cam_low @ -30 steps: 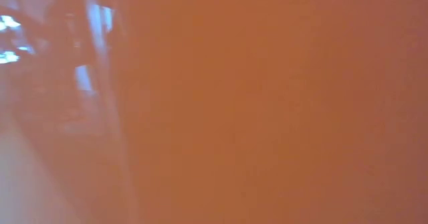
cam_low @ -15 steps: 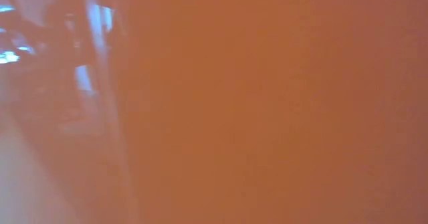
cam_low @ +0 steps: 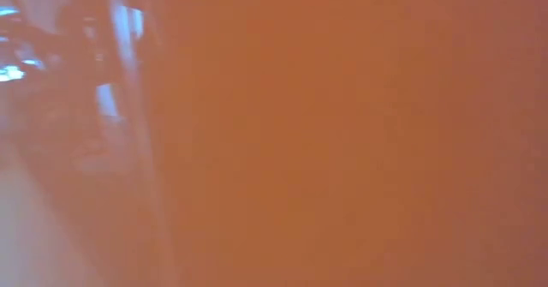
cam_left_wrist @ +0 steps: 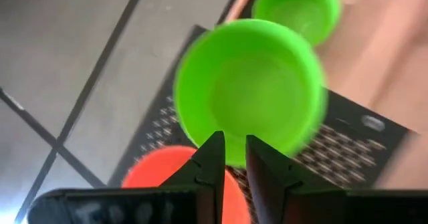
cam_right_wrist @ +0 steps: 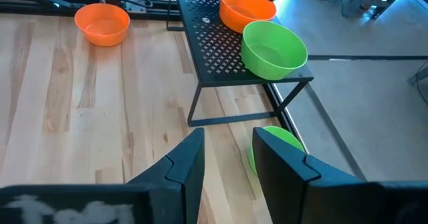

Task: Pick & Place Mini bowls
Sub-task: Stack the orange bowl on top of the orange bowl on the shelf

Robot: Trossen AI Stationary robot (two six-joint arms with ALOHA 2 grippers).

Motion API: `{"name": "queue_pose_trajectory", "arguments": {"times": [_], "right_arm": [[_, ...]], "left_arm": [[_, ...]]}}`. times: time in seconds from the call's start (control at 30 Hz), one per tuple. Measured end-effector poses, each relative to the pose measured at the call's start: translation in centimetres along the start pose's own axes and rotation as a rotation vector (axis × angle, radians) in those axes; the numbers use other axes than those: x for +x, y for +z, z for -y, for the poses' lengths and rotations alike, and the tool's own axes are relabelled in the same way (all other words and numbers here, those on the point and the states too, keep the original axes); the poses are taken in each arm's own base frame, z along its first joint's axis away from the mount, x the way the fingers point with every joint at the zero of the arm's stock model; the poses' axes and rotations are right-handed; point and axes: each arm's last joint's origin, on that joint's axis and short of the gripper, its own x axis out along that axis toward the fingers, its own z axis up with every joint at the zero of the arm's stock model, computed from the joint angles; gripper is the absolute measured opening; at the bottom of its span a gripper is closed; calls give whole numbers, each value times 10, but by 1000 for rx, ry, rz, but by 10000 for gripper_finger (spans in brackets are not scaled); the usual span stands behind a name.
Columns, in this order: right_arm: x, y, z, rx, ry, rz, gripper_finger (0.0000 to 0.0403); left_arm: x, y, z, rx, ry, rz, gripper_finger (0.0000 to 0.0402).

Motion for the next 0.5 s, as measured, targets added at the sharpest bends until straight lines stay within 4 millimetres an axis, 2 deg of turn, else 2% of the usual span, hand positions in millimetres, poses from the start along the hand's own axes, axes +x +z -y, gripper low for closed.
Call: {"name": "queue_pose_trajectory", "arguments": {"times": [0.33, 0.5], "right_arm": [[0, 0, 0, 0, 1, 0, 130], [0, 0, 0, 4, 1, -1, 123]], "left_arm": [[-65, -33, 58, -3, -128, -16, 60], [-92, -58, 85, -143, -178, -80, 60]]}}
